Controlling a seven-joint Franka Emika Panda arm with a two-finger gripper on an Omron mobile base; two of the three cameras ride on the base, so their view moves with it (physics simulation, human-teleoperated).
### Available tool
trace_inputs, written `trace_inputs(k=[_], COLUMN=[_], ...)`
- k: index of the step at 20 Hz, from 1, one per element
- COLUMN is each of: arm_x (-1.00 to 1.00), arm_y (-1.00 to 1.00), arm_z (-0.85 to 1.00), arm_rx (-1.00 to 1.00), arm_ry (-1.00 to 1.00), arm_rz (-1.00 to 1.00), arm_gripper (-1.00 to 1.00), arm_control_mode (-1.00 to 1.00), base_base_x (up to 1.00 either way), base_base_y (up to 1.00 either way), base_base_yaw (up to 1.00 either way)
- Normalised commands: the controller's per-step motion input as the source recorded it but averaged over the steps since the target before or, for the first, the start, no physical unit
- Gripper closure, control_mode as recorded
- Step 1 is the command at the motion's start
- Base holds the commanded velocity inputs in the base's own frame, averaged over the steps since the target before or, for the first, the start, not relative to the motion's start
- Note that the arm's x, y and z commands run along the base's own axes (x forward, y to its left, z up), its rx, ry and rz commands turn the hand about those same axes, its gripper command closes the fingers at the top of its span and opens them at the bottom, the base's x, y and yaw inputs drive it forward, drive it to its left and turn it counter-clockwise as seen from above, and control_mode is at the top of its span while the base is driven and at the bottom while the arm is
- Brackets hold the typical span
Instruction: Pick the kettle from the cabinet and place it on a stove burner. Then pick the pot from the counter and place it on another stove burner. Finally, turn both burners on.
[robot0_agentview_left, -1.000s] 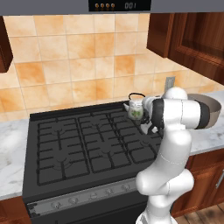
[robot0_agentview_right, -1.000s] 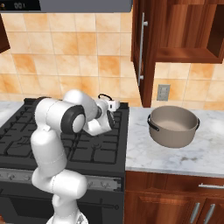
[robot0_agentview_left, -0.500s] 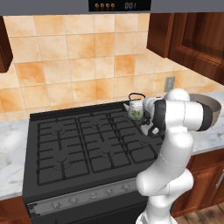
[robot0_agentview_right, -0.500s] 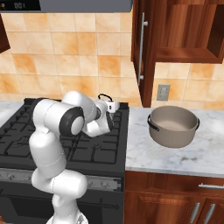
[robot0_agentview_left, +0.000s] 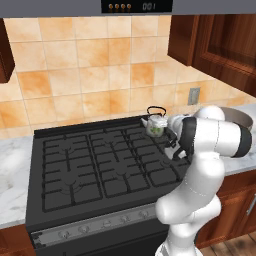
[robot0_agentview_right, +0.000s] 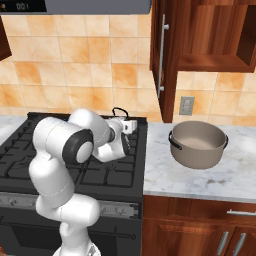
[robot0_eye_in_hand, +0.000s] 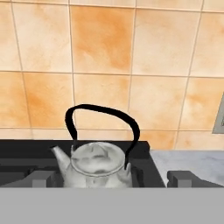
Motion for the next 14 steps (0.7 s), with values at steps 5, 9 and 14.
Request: trace_inputs(k=[5,9,14], arm_x=[-0.42,-0.39,-0.35], arm_y=[-0.06,-0.01,0.00], arm_z=[0.01,0.23,0.39], arm_rx=[0.00,-0.02,-0.08], arm_ry=[0.00,0.00,0.05], arm_rz=[0.00,0.00,0.00], arm_gripper=[-1.00,-1.00,-1.00], arm_control_mode=[-1.00,-1.00,-1.00], base_base_x=[0.00,0.00,0.00], base_base_y=[0.00,0.00,0.00], base_base_yaw=[0.00,0.00,0.00])
